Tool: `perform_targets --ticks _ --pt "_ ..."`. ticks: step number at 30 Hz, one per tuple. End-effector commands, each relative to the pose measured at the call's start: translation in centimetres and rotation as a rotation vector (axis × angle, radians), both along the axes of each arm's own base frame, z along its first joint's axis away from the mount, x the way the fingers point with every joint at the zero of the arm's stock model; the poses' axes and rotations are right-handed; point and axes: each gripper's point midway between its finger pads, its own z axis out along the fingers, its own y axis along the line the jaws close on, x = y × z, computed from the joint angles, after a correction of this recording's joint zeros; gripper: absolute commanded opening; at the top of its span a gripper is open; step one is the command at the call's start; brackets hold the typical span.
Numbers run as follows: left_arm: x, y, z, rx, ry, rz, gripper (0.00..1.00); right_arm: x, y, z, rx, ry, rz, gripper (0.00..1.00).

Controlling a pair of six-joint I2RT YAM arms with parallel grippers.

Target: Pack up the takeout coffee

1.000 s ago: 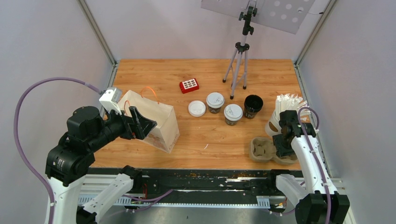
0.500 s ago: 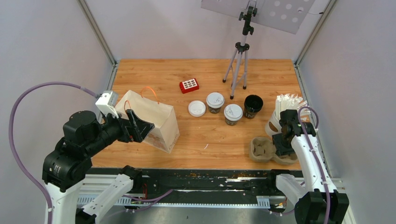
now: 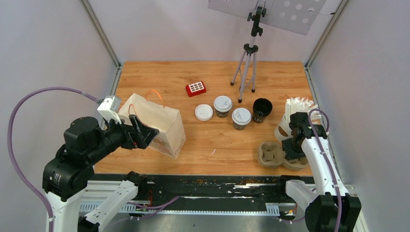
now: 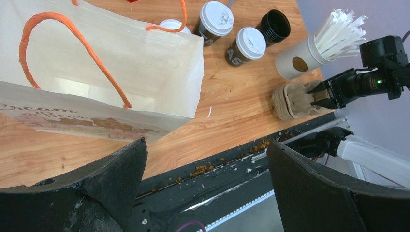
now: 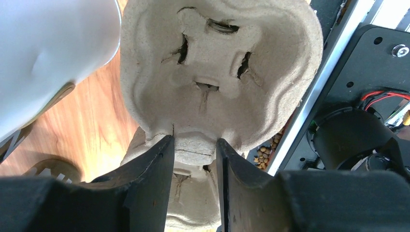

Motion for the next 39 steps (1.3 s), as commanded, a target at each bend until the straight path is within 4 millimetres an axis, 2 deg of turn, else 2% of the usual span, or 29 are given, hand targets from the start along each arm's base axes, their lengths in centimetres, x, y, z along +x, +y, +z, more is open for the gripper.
perform_targets --ticks 1,10,14,26,39 --pt "-0.1 0.1 1.0 -0.017 -0.03 0.007 1.0 1.2 -0.3 1.9 -0.012 -0.057 0.009 0.36" --pt "-0.5 0.3 0.3 -0.014 -0.022 0.008 1.0 1.0 -0.6 3.1 -0.029 -0.067 0.006 0.35" --pt "-0.6 0.4 0.3 -0.009 -0.026 0.009 1.0 0.9 -0.3 3.3 -0.016 -0.065 0.011 0.4" --pt "-0.9 0.7 0.1 0.003 -0.028 0.008 1.0 0.8 0.4 1.7 0.024 -0.049 0.001 0.41" --pt "-0.7 0.6 -0.1 0.008 -0.027 0.01 1.0 1.1 0.2 0.4 0.017 -0.037 -0.012 0.41"
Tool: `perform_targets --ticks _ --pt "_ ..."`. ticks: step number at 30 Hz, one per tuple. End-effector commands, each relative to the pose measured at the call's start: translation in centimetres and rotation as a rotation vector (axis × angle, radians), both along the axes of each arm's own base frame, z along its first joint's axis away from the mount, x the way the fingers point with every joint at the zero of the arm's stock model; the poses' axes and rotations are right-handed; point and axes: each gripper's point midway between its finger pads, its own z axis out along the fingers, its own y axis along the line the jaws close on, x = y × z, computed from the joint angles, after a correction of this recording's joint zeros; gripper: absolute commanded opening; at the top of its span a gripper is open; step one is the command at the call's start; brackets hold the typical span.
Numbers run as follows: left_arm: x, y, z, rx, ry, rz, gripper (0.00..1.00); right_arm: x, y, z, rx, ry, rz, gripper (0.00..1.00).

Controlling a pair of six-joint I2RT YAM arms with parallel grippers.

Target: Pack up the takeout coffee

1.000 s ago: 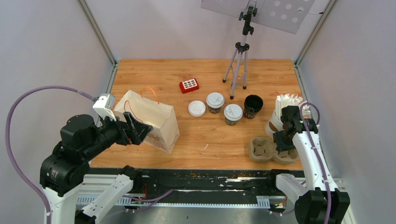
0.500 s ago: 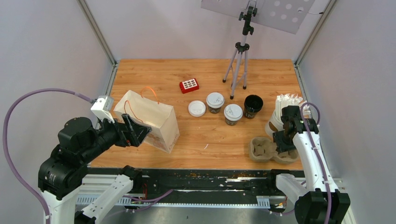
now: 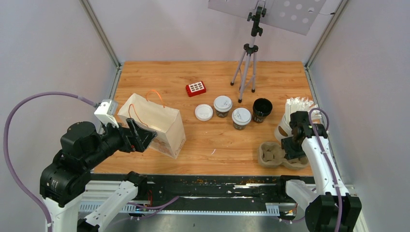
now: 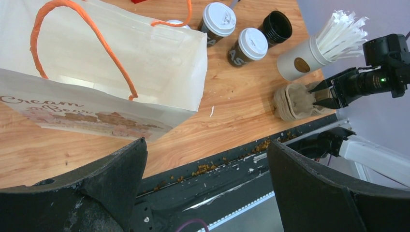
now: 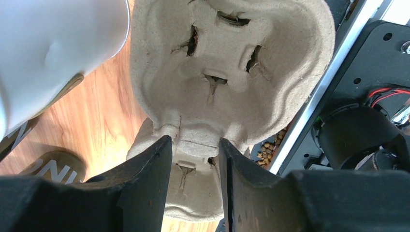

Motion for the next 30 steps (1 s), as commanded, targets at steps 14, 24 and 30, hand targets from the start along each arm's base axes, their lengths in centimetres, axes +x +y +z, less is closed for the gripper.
perform_targets --ticks 14,24,30 --pt "0.3 0.0 -0.2 0.015 -0.006 -0.004 1.0 0.4 -0.4 -0.7 -0.011 0.016 -0.023 0.43" --pt "0.3 0.0 -0.2 0.017 -0.002 -0.003 1.0 0.0 -0.2 -0.5 -0.004 0.029 -0.022 0.45" --pt "0.1 0.1 -0.5 0.013 0.001 0.0 1.0 0.0 -0.2 -0.8 -0.005 0.032 -0.019 0.44"
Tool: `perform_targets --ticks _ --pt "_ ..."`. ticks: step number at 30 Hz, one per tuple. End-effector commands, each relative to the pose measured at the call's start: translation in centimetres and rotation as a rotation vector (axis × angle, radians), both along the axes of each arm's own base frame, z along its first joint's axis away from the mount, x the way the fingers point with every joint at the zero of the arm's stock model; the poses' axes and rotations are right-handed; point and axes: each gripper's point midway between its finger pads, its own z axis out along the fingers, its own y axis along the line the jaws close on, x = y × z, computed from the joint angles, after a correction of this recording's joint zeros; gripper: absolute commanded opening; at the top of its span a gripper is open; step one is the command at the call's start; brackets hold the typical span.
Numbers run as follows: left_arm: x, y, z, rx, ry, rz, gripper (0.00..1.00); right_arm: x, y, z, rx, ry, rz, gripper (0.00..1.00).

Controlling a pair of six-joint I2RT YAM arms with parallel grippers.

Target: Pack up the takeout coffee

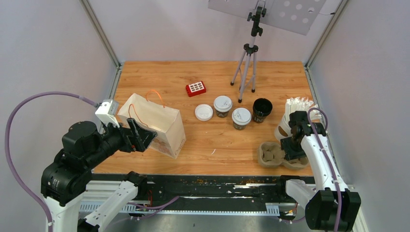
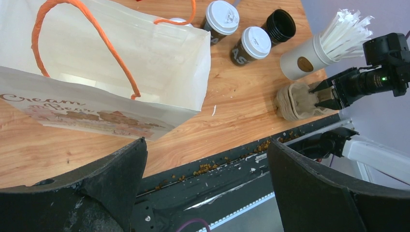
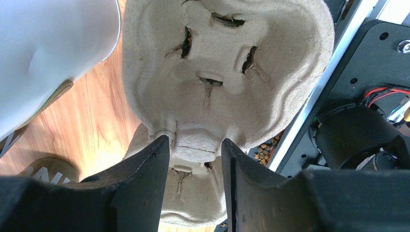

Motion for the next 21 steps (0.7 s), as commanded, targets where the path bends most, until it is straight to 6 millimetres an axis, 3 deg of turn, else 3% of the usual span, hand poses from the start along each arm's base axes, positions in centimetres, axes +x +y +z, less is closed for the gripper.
perform_targets --ticks 1,11,21 --pt "-0.1 0.05 -0.06 0.003 -0.008 -0.004 1.0 0.11 -0.19 -0.15 -0.006 -0.001 -0.016 0.44" --pt "-0.1 0.16 0.17 0.005 -0.013 0.001 1.0 0.26 -0.1 -0.59 -0.001 -0.011 -0.019 0.39" --pt "-0.13 0.21 0.15 0.007 -0.011 0.003 1.0 0.28 -0.61 0.32 -0.029 -0.044 -0.033 0.3"
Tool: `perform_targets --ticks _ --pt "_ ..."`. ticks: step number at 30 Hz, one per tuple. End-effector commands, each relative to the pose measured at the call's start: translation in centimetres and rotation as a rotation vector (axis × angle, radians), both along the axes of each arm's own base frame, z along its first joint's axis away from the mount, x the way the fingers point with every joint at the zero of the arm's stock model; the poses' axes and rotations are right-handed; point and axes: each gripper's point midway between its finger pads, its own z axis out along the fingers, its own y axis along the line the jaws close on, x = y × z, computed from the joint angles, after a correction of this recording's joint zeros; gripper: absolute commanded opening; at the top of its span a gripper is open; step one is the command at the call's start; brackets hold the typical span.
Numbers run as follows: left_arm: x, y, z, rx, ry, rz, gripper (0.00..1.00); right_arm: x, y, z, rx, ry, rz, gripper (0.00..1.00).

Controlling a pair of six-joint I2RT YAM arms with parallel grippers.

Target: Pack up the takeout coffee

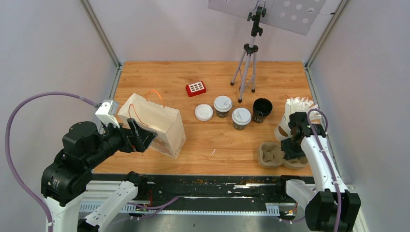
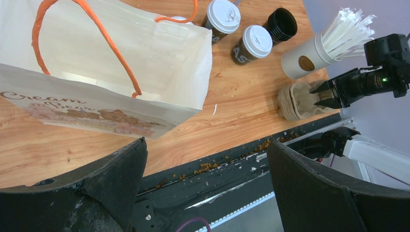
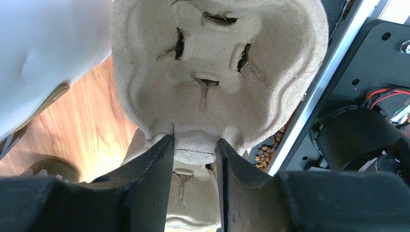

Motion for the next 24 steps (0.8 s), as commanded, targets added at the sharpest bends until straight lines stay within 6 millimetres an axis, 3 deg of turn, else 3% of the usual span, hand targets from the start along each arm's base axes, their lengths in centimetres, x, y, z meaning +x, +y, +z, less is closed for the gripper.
perform_targets --ticks 1,24 --pt "-0.1 0.2 0.4 0.004 -0.018 0.001 1.0 0.4 -0.7 0.8 -0.032 -0.042 -0.024 0.3" --pt "-0.5 0.8 -0.2 0.04 -0.012 0.009 1.0 0.1 -1.3 4.1 -0.072 -0.087 -0.022 0.29"
